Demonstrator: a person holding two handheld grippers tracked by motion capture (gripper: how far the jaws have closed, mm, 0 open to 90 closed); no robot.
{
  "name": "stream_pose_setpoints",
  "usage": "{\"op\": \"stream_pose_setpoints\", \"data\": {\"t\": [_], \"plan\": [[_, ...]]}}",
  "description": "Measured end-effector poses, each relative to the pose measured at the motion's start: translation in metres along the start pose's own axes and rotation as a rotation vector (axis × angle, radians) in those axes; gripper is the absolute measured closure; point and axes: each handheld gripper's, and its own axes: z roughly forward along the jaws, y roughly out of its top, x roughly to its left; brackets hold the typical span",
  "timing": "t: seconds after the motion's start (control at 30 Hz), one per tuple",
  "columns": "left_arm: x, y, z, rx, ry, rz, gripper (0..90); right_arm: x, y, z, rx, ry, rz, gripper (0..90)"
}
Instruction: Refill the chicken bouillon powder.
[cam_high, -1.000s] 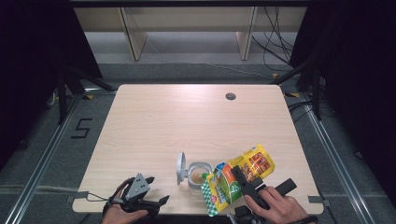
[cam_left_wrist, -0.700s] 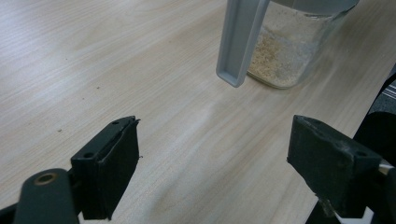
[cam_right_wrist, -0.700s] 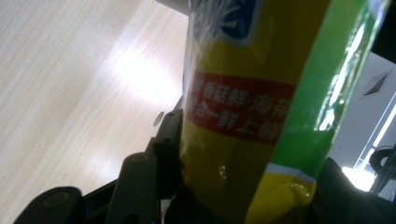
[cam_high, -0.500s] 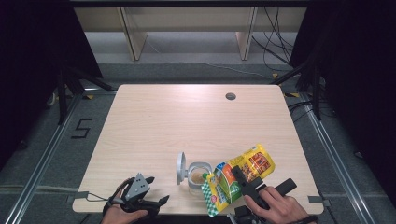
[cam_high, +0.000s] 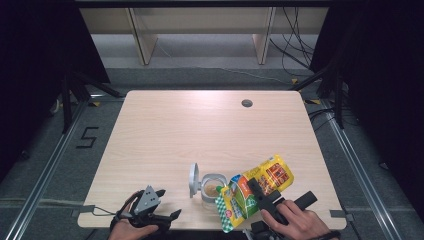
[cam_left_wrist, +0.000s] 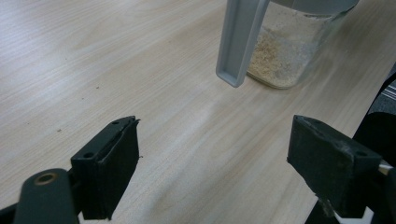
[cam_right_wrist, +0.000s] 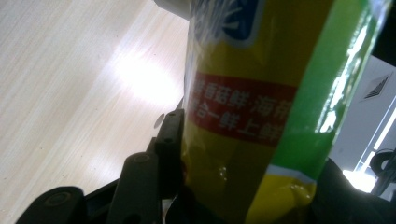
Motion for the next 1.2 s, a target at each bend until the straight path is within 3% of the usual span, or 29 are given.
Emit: {"op": "stream_pose_setpoints", "data": {"t": [0.07, 0.1, 0.23, 0.4, 0.9, 0.97, 1.0, 1.2], "plan": [[0.0018, 0.0001, -0.001, 0.017, 0.015, 0.021, 16.0, 0.0007, 0.0, 0.0002, 0.001, 0.001, 0.002, 59.4], [-0.0007, -0.0002, 0.0007, -0.009, 0.003, -0.011, 16.0, 0.001, -0.0001, 0.0001, 0.001, 0.004, 0.0, 59.5], [0.0011, 0.0002, -0.0007, 0.01, 0.005, 0.018, 16.0, 0.0007, -0.0002, 0.0001, 0.001, -0.001, 0.0, 59.6], [0.0, 0.0, -0.0001, 0.001, 0.003, 0.001, 16.0, 0.0002, -0.0005, -0.0002, 0.002, 0.0, -0.003, 59.9], [0.0016, 0.0005, -0.0012, 0.026, 0.012, 0.025, 16.0, 0.0003, -0.0021, -0.0001, 0.003, -0.002, 0.011, 61.0], [0.0001, 0.0002, -0.0004, 0.01, 0.005, 0.01, 16.0, 0.0008, -0.0024, -0.0002, 0.005, 0.001, 0.014, 61.6], [0.0009, 0.0003, -0.0009, 0.02, 0.02, 0.021, 16.0, 0.0007, -0.0025, -0.0001, 0.005, 0.001, 0.013, 61.6], [0.0003, 0.0003, -0.0008, 0.019, 0.016, 0.017, 16.0, 0.0005, -0.0029, -0.0003, 0.006, 0.003, 0.017, 61.8]]}}
